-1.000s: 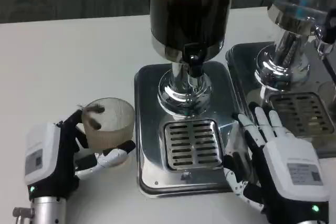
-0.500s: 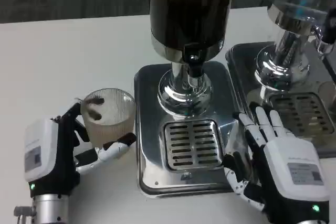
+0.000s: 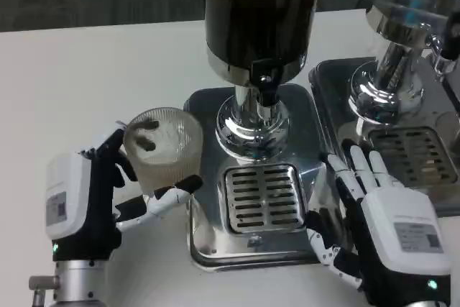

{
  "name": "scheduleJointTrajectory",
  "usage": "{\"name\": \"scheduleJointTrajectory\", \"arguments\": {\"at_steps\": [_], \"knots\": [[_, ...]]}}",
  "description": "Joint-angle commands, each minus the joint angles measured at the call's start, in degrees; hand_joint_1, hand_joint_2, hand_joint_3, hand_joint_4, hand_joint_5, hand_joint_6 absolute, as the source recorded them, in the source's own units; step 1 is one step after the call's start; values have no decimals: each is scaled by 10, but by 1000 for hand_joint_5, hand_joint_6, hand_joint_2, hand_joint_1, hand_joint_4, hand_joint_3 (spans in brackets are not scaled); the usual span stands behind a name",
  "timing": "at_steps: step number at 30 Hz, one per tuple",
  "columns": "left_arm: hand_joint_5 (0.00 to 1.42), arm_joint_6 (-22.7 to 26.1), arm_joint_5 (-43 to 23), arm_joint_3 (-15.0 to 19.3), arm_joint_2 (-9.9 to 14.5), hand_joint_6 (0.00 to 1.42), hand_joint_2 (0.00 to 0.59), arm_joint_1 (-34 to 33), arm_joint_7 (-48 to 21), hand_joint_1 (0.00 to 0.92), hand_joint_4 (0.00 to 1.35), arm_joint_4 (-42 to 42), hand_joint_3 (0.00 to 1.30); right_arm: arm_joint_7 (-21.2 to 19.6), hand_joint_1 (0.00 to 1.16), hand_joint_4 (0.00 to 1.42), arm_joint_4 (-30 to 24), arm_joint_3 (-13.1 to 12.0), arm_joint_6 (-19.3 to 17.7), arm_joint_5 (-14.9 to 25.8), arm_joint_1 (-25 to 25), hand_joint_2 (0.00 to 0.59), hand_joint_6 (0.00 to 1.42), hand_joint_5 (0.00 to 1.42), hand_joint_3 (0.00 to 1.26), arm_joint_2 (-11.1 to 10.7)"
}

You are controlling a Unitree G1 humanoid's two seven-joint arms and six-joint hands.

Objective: Grasp the cup under the faucet to collect the drink, then remove the cup.

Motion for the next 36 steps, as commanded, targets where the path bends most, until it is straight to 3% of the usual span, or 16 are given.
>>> {"name": "scheduleJointTrajectory", "arguments": {"at_steps": [1, 11, 27, 36], "knots": [[935, -13, 9, -7, -4, 1091, 45, 0, -1, 614, 742, -12, 567, -1, 502, 11, 1, -2, 1, 2, 1, 453, 199, 14, 145, 4], [933, -9, 34, -45, -18, 1091, 42, -46, -24, 623, 724, 29, 560, -10, 501, 11, -2, -3, 9, -6, 7, 453, 200, 10, 135, 14], [947, 14, 65, -109, -77, 1101, 42, -175, -29, 646, 747, 177, 572, -31, 501, 2, -10, -5, 30, -17, 21, 453, 200, 4, 134, 34], [954, 41, 67, -139, -95, 1140, 19, -226, -52, 707, 769, 233, 601, -36, 501, 1, -13, -6, 38, -25, 28, 453, 200, 4, 127, 44]]}}
